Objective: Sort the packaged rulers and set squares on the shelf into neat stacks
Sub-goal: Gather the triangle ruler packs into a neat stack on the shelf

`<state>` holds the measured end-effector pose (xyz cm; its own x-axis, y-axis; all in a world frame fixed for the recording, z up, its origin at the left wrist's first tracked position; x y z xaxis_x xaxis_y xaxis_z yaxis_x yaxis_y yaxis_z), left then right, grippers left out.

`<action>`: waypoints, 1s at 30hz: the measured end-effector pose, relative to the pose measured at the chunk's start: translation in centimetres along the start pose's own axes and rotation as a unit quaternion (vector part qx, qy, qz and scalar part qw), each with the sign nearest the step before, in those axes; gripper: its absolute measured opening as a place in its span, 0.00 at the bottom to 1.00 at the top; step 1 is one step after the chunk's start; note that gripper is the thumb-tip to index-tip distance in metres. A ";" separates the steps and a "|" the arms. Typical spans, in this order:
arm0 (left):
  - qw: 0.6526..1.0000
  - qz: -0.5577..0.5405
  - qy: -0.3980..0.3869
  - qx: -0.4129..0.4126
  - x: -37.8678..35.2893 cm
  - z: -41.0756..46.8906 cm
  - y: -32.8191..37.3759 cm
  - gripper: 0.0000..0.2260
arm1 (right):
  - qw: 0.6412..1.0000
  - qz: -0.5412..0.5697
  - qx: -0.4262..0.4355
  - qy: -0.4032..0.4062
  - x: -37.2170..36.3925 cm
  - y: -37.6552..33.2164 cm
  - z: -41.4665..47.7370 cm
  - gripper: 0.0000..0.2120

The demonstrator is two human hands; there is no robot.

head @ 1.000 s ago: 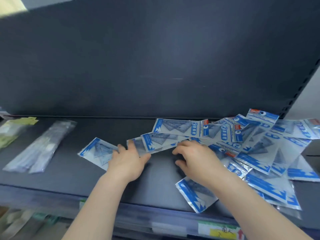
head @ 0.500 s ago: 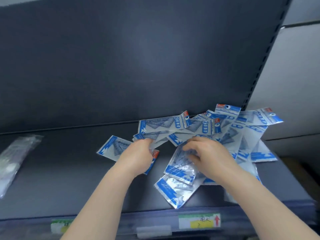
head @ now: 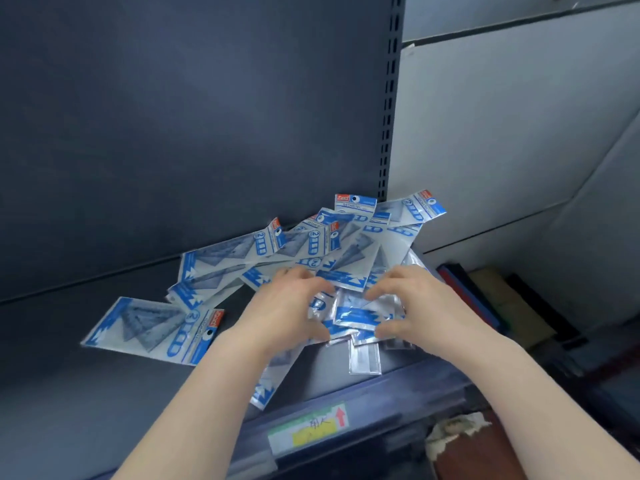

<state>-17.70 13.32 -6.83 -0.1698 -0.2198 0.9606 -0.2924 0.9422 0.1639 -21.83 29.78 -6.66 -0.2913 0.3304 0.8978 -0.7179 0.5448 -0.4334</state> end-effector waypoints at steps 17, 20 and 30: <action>0.977 0.060 0.164 0.119 1.0 0.5 -1.4 0.20 | 0.999 0.023 -0.019 0.025 -0.7 1.0 -0.2 0.17; 0.990 -0.003 0.142 0.006 0.3 -0.1 2.0 0.19 | 0.998 0.042 -0.010 0.046 -0.9 0.5 -0.1 0.18; 0.979 0.092 0.158 0.087 0.9 -0.3 -1.5 0.16 | 0.998 0.055 0.022 -0.023 -1.8 -0.6 -0.1 0.21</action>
<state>-17.13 11.81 -6.18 0.0564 0.0637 0.9964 -0.4438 0.8955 -0.0321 -20.86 28.92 -8.08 -0.3980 0.3510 0.8476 -0.7063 0.4724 -0.5272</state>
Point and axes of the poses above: each hand's wrist, its own z-axis towards the middle knuckle, its own x-axis out of the back of the hand, y = z × x, the point moved 7 cm from there along z, towards the middle knuckle, and after that the axes turned 15 degrees about x, right-handed, at the moved point
